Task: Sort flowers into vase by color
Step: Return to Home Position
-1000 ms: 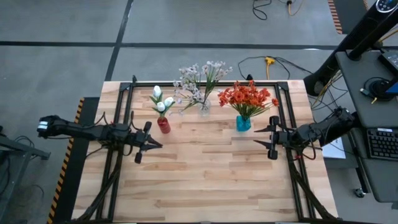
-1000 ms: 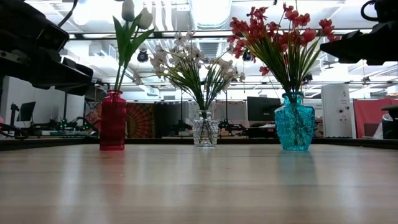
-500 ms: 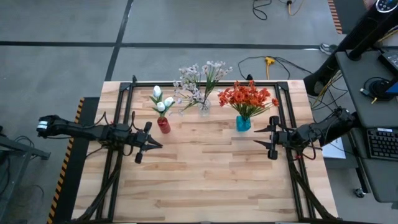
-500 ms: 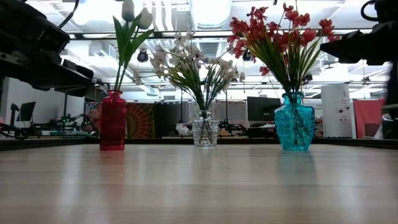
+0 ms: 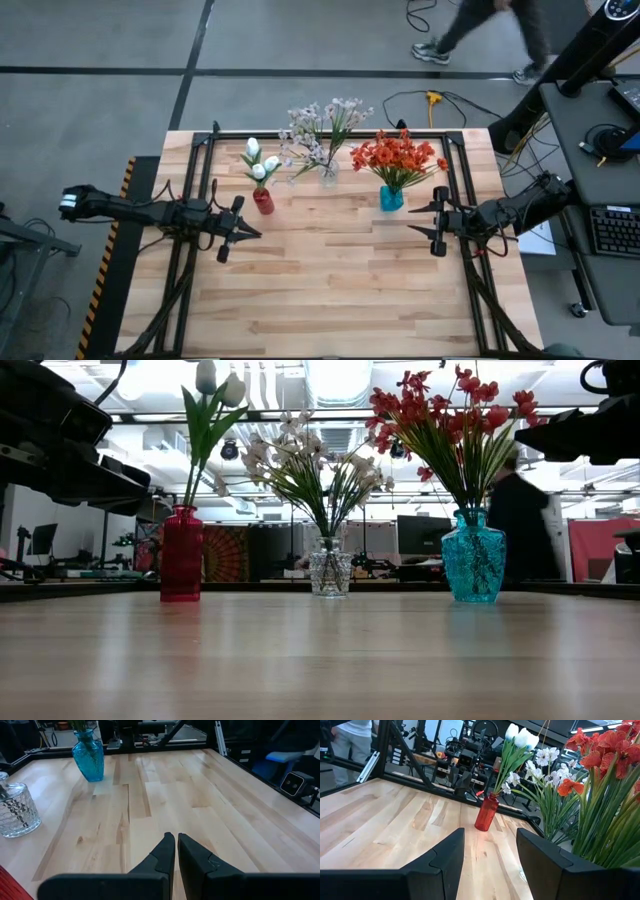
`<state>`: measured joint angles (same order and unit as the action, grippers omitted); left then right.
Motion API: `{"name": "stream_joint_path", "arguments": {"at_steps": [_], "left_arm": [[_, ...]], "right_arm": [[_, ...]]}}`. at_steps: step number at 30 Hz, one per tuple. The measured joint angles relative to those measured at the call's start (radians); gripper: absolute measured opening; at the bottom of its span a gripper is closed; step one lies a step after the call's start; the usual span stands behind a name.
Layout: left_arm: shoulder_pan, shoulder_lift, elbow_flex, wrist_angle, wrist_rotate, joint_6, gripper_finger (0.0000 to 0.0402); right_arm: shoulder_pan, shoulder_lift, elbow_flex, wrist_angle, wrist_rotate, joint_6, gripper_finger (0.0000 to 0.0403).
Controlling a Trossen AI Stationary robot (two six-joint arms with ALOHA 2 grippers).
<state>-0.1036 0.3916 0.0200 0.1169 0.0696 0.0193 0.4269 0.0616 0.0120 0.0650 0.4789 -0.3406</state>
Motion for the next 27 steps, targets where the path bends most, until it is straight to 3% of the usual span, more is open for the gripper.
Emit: {"name": "stream_joint_path", "arguments": {"at_steps": [27], "left_arm": [[0.000,0.000,0.000,0.001,0.000,0.000,0.0007]], "right_arm": [[0.000,0.000,0.000,0.000,0.000,0.000,0.0169]]}}
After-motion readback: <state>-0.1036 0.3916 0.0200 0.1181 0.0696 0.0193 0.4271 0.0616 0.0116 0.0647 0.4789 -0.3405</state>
